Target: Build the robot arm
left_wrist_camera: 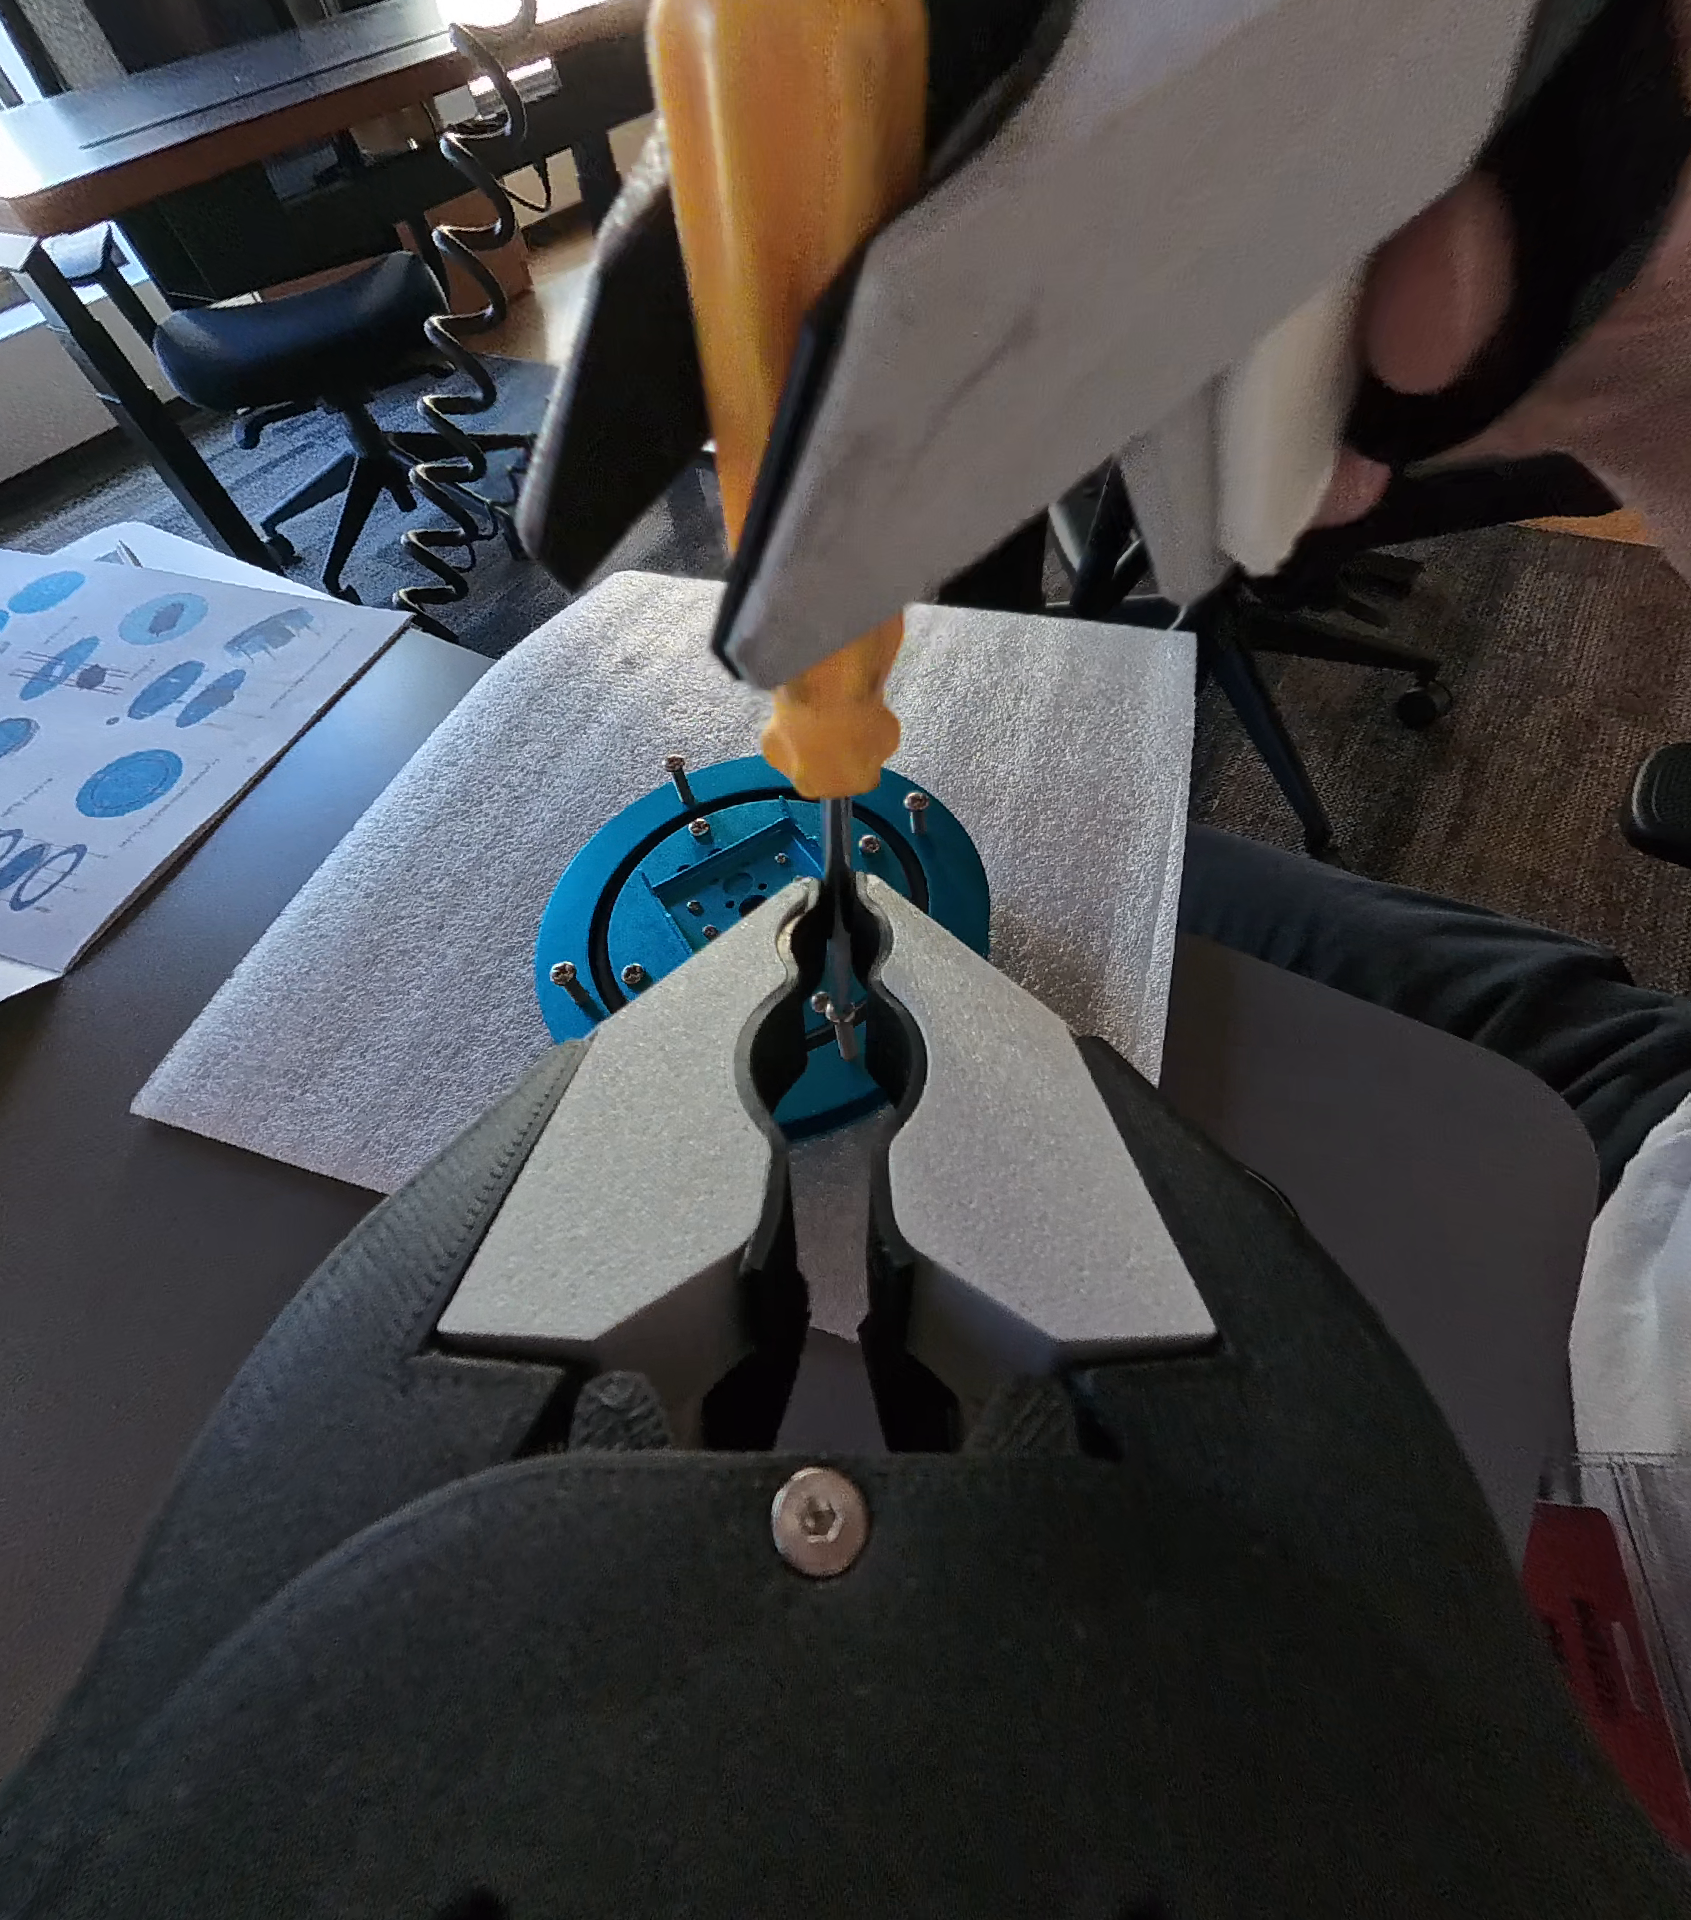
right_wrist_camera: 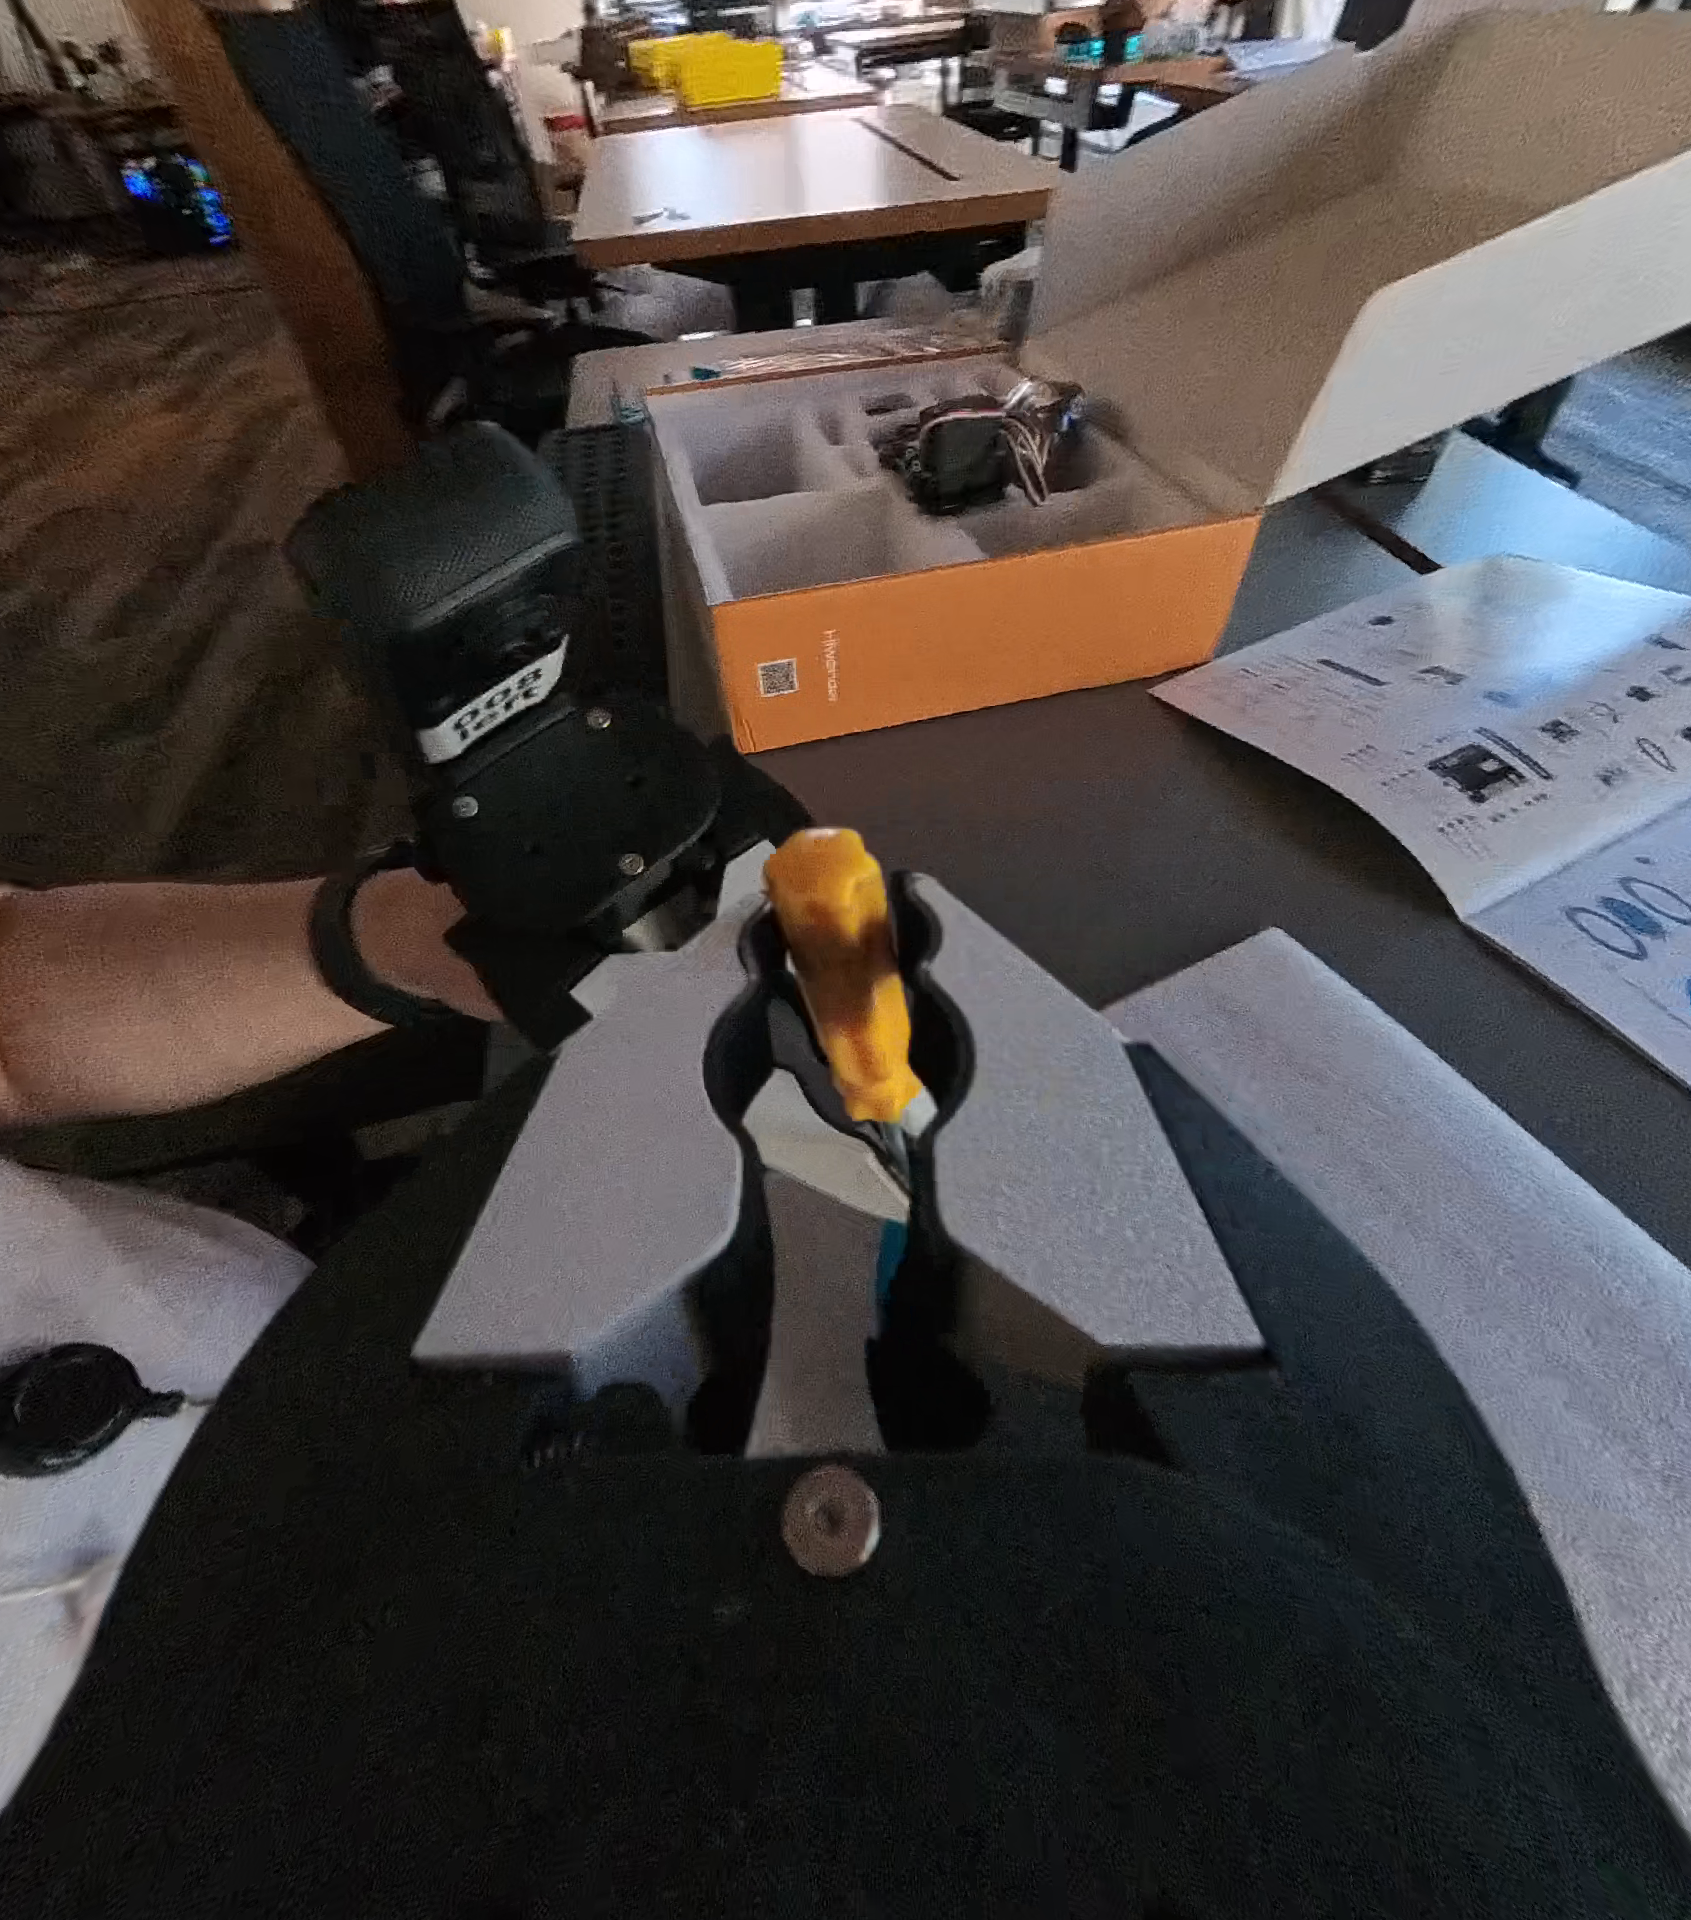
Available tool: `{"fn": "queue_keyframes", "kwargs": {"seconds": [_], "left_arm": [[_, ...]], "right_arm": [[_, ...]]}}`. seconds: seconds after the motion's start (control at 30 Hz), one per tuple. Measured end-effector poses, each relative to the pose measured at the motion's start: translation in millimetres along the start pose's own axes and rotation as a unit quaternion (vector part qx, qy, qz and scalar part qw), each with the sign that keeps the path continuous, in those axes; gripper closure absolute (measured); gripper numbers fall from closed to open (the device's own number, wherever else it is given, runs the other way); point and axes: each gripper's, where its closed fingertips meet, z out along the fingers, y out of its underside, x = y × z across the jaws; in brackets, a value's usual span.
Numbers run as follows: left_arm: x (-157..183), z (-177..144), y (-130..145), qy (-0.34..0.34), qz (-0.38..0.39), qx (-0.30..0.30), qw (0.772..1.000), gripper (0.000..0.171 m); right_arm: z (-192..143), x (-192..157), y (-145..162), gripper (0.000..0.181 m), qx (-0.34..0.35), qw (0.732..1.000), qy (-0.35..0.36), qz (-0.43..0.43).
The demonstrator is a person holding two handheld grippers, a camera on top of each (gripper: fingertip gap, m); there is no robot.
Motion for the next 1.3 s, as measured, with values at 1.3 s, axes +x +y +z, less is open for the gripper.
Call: {"fn": "queue_keyframes", "kwargs": {"seconds": [1.3], "left_arm": [[1,3,0,0.005,-0.013,0.009,1.000,0.169]], "right_arm": [[-13,21,-6,0.165,0.007,0.979,0.204,0.027]]}}
